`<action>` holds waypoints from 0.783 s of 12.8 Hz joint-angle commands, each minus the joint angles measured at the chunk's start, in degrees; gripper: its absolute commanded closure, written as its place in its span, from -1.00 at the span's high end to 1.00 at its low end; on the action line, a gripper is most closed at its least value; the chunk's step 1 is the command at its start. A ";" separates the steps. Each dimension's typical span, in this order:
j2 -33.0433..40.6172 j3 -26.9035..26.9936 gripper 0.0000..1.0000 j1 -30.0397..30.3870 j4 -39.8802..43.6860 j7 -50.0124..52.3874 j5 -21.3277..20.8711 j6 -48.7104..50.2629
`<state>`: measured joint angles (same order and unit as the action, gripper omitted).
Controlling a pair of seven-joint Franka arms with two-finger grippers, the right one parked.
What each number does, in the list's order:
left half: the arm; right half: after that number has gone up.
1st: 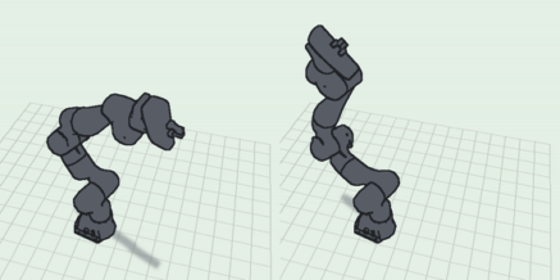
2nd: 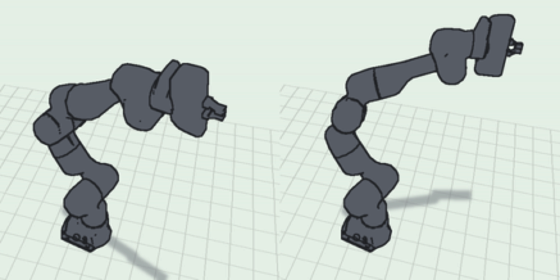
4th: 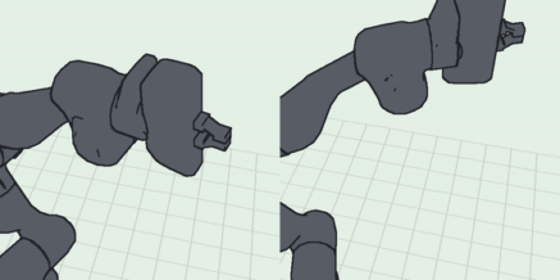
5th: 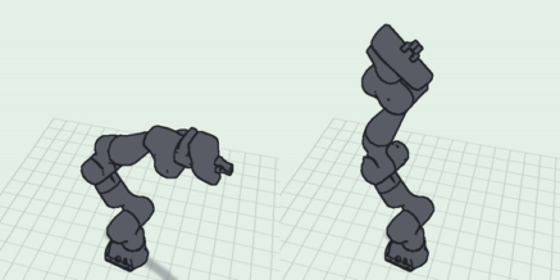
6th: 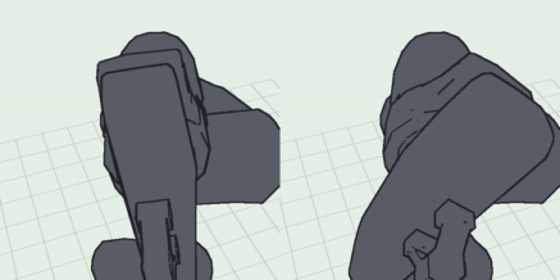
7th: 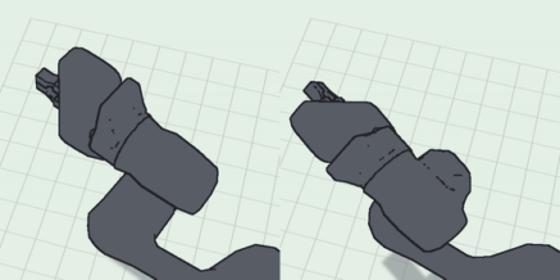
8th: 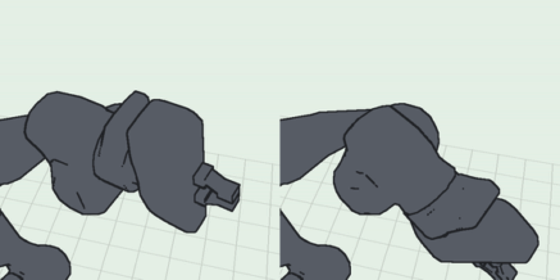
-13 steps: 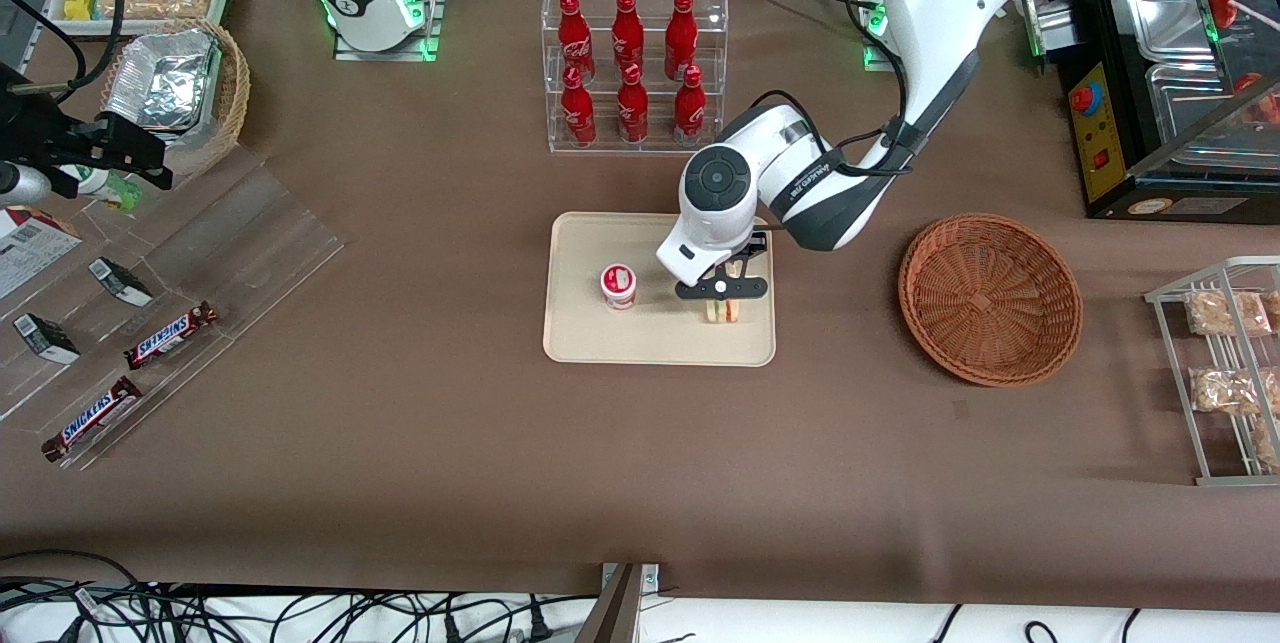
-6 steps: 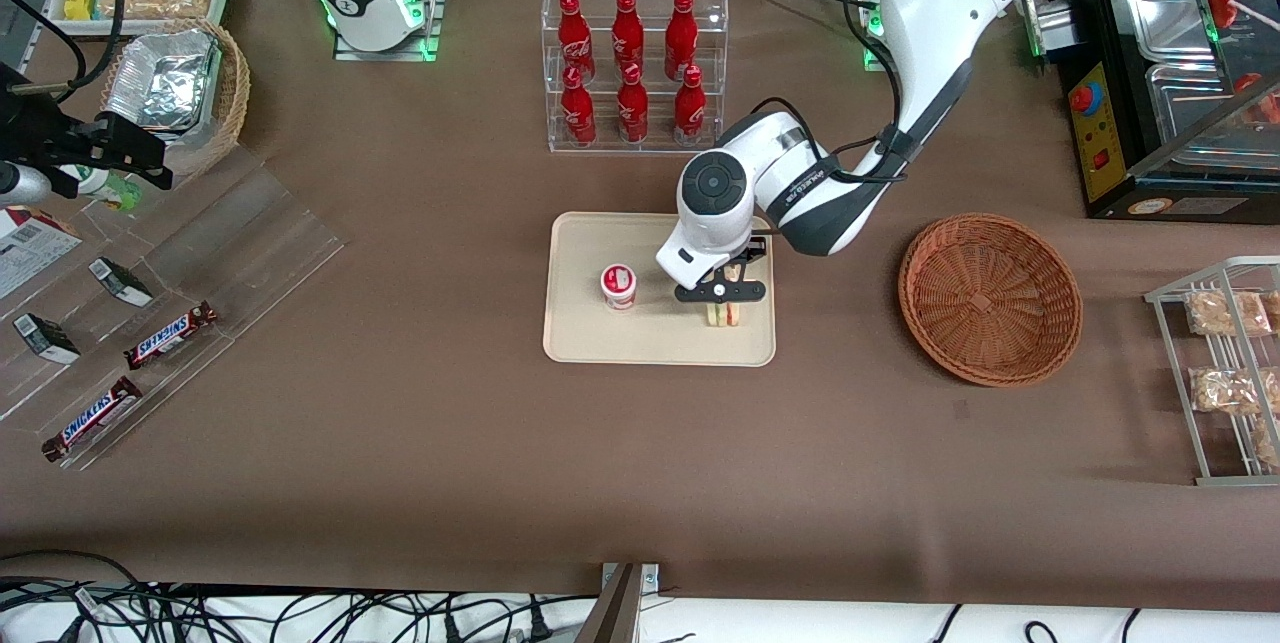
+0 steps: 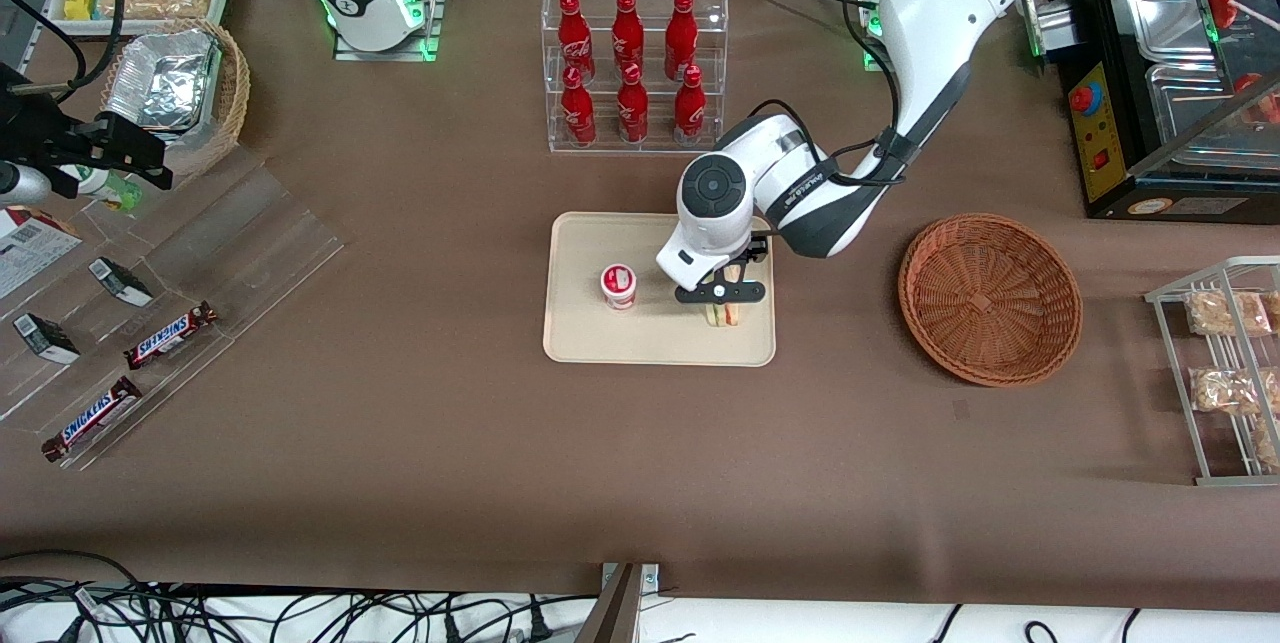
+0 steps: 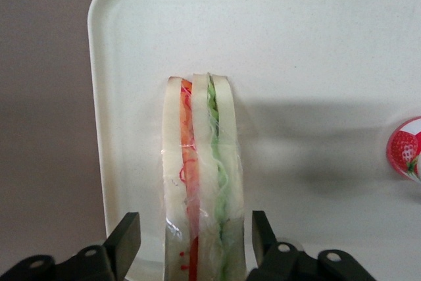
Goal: Place sandwich from basket to tray
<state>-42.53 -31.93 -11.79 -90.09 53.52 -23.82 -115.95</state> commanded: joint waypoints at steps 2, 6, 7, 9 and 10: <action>1.22 0.21 1.00 2.80 3.86 0.36 -0.80 1.59; 4.03 -0.58 1.00 7.64 5.89 -0.17 -0.53 6.26; 4.82 -0.59 1.00 8.79 5.89 -1.30 -0.27 6.78; 6.66 -0.67 1.00 12.20 5.89 -7.43 2.44 9.41; 8.15 -0.67 1.00 14.05 5.98 -11.47 4.90 10.99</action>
<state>-37.46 -31.96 -1.12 -83.67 48.52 -22.54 -107.95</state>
